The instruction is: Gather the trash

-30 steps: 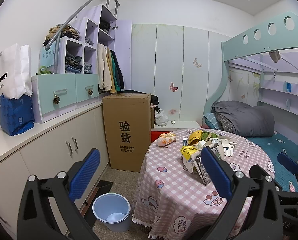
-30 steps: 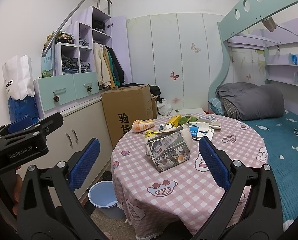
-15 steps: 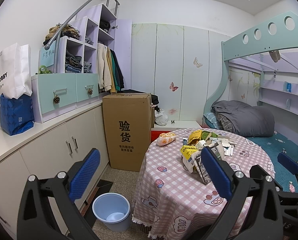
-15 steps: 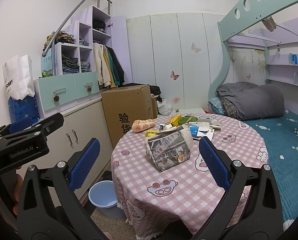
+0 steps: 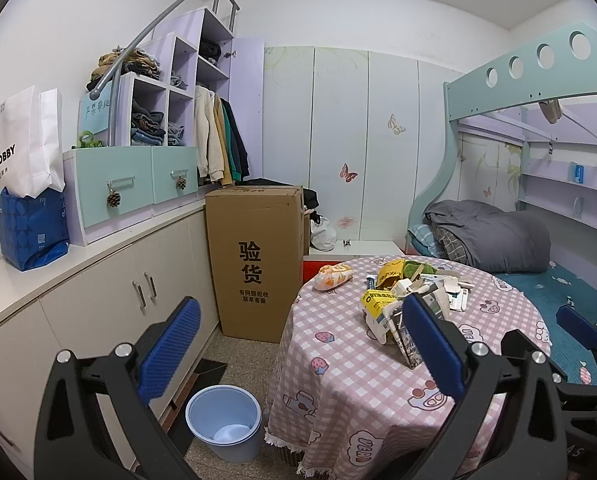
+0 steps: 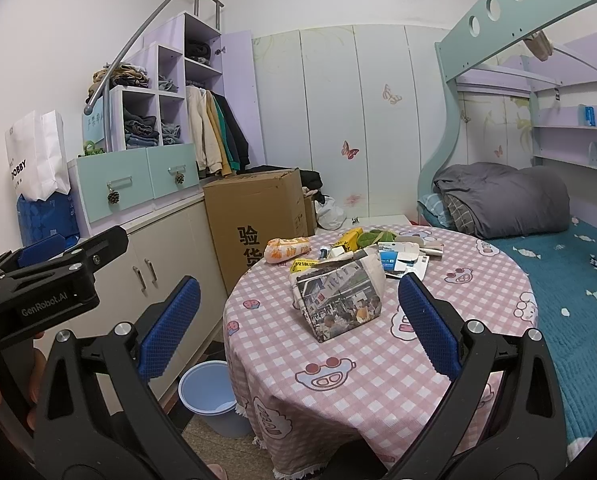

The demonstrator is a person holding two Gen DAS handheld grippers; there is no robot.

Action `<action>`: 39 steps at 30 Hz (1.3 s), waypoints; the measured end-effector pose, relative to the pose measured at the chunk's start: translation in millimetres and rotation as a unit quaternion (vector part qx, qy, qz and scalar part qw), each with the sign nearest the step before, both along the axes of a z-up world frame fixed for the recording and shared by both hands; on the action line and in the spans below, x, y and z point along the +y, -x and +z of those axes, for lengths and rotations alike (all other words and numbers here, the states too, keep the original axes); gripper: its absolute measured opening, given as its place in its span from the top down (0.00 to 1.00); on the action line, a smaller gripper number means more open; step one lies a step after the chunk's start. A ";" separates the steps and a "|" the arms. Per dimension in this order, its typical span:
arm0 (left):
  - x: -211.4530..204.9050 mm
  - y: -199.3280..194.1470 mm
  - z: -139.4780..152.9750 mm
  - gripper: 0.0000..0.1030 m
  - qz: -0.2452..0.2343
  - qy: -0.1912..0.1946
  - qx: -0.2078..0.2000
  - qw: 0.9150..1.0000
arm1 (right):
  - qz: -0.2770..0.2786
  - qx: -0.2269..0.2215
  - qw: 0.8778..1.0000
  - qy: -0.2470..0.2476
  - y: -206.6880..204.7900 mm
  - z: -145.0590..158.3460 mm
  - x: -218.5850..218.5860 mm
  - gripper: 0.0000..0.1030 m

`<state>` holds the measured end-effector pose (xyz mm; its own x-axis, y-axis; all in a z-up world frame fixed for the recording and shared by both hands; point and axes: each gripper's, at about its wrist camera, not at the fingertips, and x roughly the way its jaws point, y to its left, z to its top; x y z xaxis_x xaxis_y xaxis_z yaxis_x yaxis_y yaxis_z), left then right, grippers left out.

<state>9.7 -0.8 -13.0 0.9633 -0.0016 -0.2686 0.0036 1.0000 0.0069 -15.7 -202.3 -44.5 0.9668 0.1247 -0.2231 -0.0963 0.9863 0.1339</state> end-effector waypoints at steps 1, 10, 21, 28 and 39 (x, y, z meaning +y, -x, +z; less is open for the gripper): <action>0.1 0.1 0.1 0.04 0.000 0.000 0.000 1.000 | 0.000 0.000 1.000 0.000 0.0 -0.1 0.2 0.06; -0.5 -4.7 -12.1 0.04 0.003 0.002 0.003 1.000 | 0.001 0.001 1.000 -0.001 0.0 0.1 -0.8 0.06; 0.0 -5.0 -13.2 0.04 0.003 0.003 0.004 1.000 | 0.002 0.003 1.000 -0.002 0.8 -2.0 -0.1 0.06; -0.7 -7.0 -18.8 0.04 0.002 0.001 0.011 1.000 | 0.009 0.010 1.000 0.001 0.3 -4.9 2.1 0.06; -6.6 -32.0 -20.1 0.04 -0.009 -0.003 0.043 0.999 | -0.004 0.037 0.999 -0.010 -23.7 -10.5 -8.2 0.06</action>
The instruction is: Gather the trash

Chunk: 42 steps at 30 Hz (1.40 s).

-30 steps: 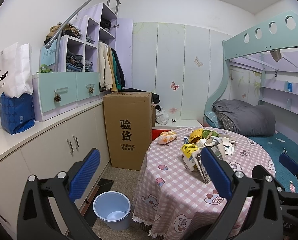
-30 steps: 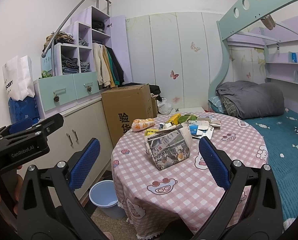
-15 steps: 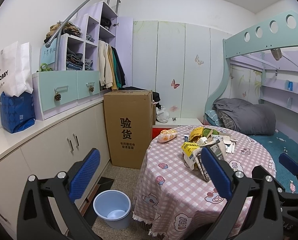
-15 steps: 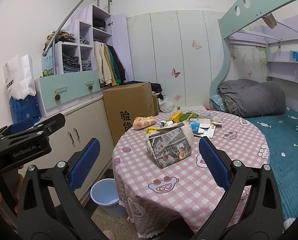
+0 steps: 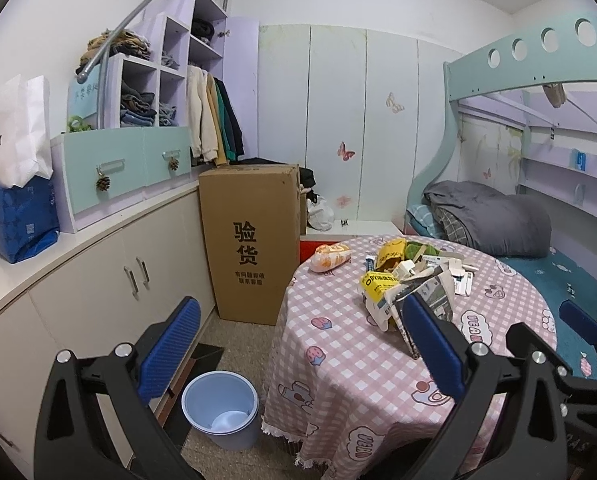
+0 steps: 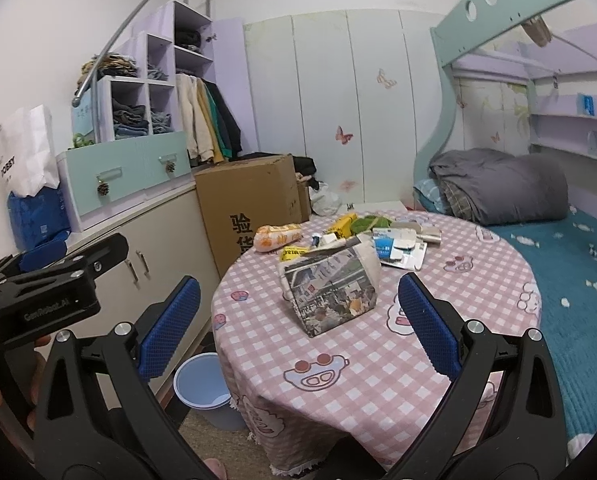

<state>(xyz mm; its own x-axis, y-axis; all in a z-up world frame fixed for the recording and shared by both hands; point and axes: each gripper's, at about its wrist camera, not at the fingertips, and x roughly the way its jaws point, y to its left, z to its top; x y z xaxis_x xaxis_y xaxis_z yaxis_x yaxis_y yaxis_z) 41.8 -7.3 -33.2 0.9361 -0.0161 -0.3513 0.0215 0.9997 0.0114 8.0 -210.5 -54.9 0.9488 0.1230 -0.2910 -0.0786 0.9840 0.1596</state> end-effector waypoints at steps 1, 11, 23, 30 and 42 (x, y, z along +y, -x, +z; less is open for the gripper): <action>-1.0 -3.7 -1.2 0.04 -0.002 -0.002 0.005 1.000 | 0.002 0.007 1.000 -0.005 -4.5 -1.3 -1.9 0.06; -11.6 -48.7 -12.1 0.04 -0.024 -0.005 0.053 0.998 | -0.013 0.070 0.996 -0.053 -47.7 -21.5 -24.4 0.06; -56.3 -124.9 -65.3 0.04 -0.121 0.040 0.155 0.980 | -0.073 0.131 0.987 -0.058 -90.7 -58.9 -60.9 0.06; -88.1 -155.7 -90.6 0.04 -0.133 0.049 0.177 0.974 | -0.094 0.146 0.983 -0.063 -106.2 -74.2 -89.0 0.06; -116.7 -187.4 -118.7 0.31 -0.140 0.066 0.219 0.963 | -0.086 0.163 0.980 -0.074 -124.4 -89.9 -110.4 0.06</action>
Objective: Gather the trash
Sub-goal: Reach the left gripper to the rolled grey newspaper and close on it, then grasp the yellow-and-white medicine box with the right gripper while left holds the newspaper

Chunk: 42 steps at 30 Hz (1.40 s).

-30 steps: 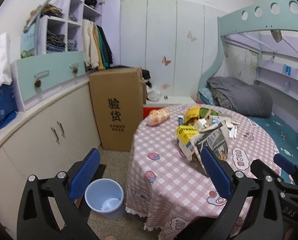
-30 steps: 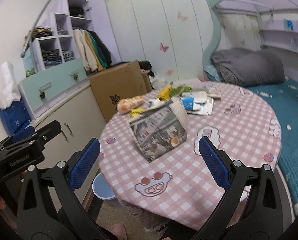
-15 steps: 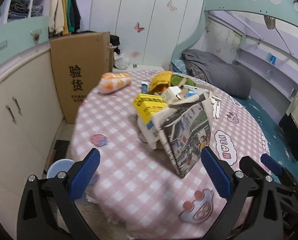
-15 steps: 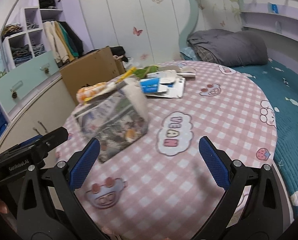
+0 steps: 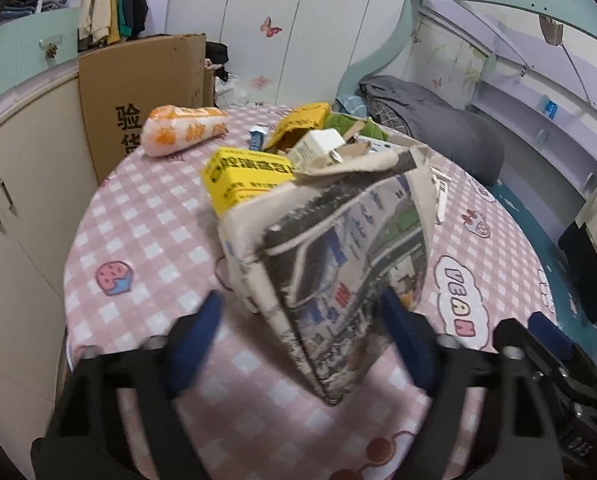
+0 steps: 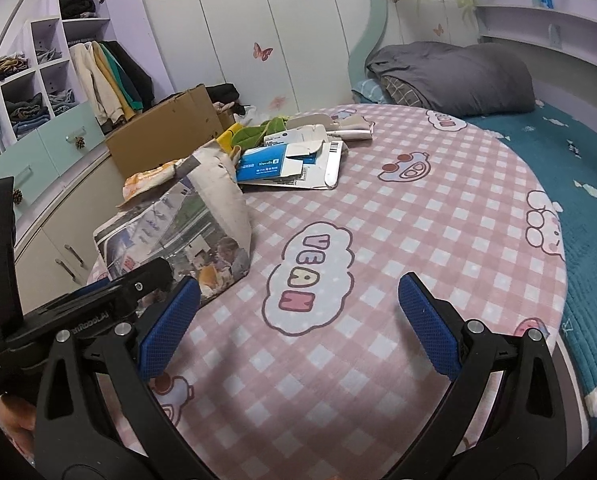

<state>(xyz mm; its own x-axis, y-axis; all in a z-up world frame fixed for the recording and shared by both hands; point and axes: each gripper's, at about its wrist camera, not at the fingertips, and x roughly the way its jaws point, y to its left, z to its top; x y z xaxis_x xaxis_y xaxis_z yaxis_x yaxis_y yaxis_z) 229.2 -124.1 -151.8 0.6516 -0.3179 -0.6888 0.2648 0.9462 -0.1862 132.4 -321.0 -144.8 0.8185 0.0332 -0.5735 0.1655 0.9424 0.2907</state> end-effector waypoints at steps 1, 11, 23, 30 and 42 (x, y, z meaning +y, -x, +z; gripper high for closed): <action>-2.1 -0.7 -0.1 0.35 -0.005 0.005 0.003 1.000 | 0.000 0.000 1.000 -0.001 -0.1 -0.5 -1.0 0.06; -18.6 37.4 27.9 0.95 -0.094 0.057 -0.044 0.993 | 0.007 -0.010 1.000 -0.009 6.1 6.0 -3.5 0.06; 30.6 79.5 78.4 0.95 -0.043 0.100 -0.147 0.983 | 0.037 -0.029 0.999 -0.027 10.5 30.5 18.4 0.06; 89.2 76.8 88.5 0.95 0.078 0.084 -0.159 0.981 | 0.089 -0.010 0.994 -0.060 -21.9 22.8 56.3 0.06; 127.3 45.5 75.2 0.95 0.148 0.035 -0.148 0.977 | 0.115 0.010 0.967 -0.229 -98.9 -8.5 80.7 0.24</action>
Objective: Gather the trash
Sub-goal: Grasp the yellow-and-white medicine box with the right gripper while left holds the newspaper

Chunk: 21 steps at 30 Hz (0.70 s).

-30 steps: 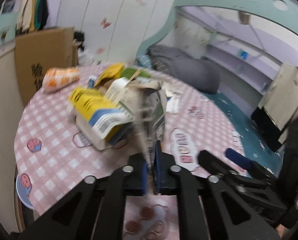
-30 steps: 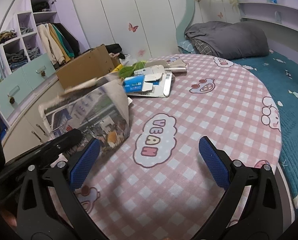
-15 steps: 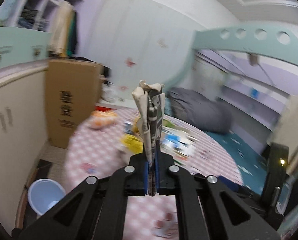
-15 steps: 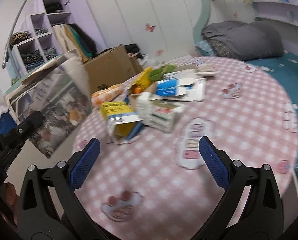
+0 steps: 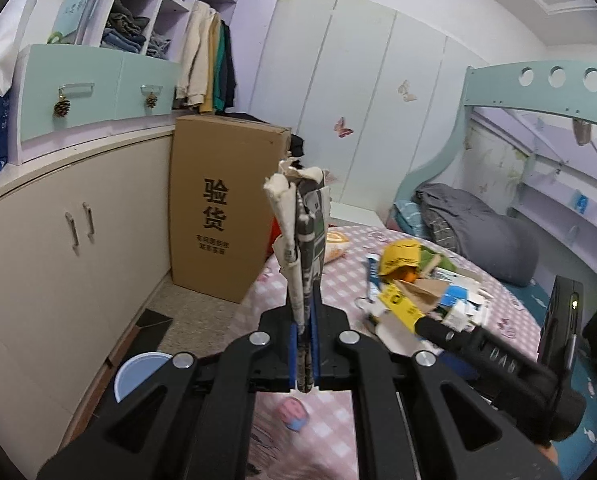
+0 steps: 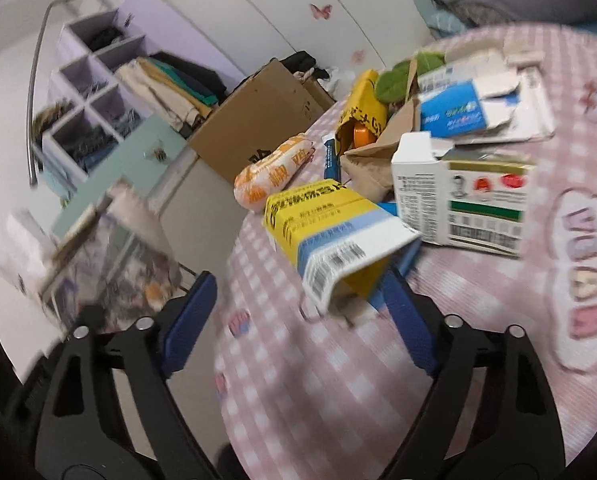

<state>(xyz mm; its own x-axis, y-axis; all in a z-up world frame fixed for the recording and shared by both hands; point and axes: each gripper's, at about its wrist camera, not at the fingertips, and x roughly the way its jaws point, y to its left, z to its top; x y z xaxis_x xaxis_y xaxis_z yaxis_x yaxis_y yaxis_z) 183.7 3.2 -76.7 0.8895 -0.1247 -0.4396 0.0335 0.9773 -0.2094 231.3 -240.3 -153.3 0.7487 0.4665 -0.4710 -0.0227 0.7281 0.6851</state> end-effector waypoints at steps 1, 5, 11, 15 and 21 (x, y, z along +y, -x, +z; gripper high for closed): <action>3.0 -6.2 -0.3 0.95 0.008 -0.004 0.005 1.000 | -0.001 0.004 1.000 -0.009 -4.2 -2.0 0.5 0.35; 18.6 -15.4 -8.7 0.95 0.019 0.000 0.018 1.000 | 0.007 0.006 0.999 -0.036 -14.0 -5.7 6.1 0.88; 45.7 -20.1 -19.6 0.95 0.026 0.024 0.033 0.999 | 0.035 -0.043 0.998 0.036 1.9 24.3 41.3 0.95; 69.7 -20.3 -25.9 0.95 0.035 0.047 0.043 0.997 | 0.067 -0.076 0.991 0.087 9.4 44.5 79.2 0.95; 119.6 -22.5 -45.6 0.95 0.083 0.057 0.072 0.992 | 0.158 -0.080 0.978 0.107 -4.9 47.7 156.5 0.95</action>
